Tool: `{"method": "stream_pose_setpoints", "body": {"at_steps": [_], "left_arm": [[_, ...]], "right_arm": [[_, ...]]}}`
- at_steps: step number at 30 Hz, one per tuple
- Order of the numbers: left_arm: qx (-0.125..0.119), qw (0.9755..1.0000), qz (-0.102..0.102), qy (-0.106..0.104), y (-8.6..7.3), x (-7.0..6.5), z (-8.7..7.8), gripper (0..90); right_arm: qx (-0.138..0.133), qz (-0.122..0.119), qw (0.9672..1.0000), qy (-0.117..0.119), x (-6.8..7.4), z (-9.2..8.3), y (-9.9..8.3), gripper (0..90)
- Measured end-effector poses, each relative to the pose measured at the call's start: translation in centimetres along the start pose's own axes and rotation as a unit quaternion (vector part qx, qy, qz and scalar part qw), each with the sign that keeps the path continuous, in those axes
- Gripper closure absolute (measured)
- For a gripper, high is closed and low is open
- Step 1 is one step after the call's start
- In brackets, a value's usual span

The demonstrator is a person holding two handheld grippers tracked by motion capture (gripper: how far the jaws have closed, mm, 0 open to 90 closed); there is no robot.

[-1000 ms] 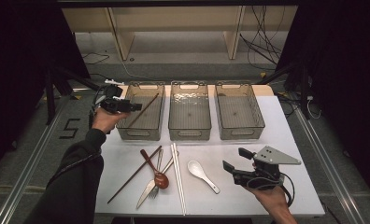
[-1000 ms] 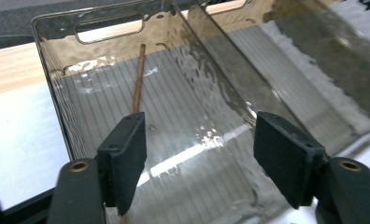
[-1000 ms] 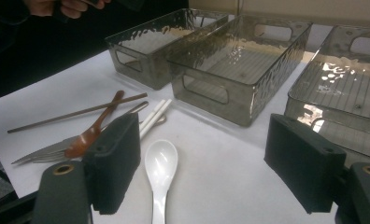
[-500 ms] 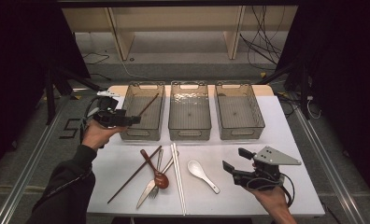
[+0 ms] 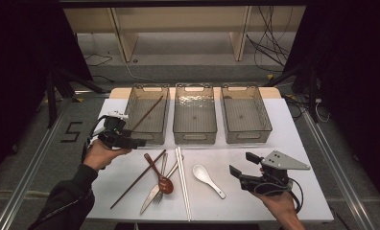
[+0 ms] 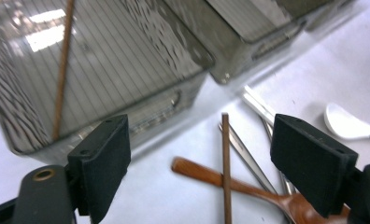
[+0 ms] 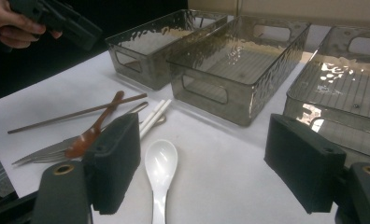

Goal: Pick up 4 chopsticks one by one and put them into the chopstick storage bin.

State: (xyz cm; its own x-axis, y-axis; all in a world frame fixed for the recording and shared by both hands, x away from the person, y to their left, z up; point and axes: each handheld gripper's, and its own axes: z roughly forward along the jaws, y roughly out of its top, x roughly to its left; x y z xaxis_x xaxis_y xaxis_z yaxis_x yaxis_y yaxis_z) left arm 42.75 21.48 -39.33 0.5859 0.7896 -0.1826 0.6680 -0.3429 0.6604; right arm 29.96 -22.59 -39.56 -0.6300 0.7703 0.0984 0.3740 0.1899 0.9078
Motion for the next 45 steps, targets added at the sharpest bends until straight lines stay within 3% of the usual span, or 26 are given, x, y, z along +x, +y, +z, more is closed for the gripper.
{"method": "stream_pose_setpoints", "body": {"at_steps": [9,14,19,25,33,40,45], "left_arm": [[0.035,0.999,0.027,0.004,-0.9,-1.9,0.5,16.2],[0.053,0.9981,0.033,0.0,-1.2,-2.5,0.5,15.8],[0.069,0.997,0.034,0.009,-1.8,-2.9,0.6,15.9],[0.109,0.9934,0.036,0.01,-2.6,-3.0,1.2,20.8],[0.136,0.9898,0.04,0.013,-3.4,-3.5,1.9,29.3],[0.174,0.9837,0.045,0.01,-4.3,-3.4,2.6,40.7],[0.18,0.9826,0.044,0.008,-4.8,-3.2,2.9,47.0]], "right_arm": [[0.002,0.002,1.0,-0.001,-0.1,0.0,-0.1,27.4],[0.001,0.003,1.0,-0.002,-0.1,0.0,-0.1,27.4],[0.002,0.001,1.0,-0.003,-0.1,0.0,-0.1,27.4],[0.002,0.001,1.0,-0.002,-0.1,0.0,-0.1,27.4],[0.001,0.0,1.0,-0.003,-0.1,0.0,0.0,27.4],[0.002,-0.002,1.0,-0.002,0.0,0.0,0.0,27.4],[0.003,-0.003,1.0,-0.002,0.0,0.0,0.0,27.4]]}}
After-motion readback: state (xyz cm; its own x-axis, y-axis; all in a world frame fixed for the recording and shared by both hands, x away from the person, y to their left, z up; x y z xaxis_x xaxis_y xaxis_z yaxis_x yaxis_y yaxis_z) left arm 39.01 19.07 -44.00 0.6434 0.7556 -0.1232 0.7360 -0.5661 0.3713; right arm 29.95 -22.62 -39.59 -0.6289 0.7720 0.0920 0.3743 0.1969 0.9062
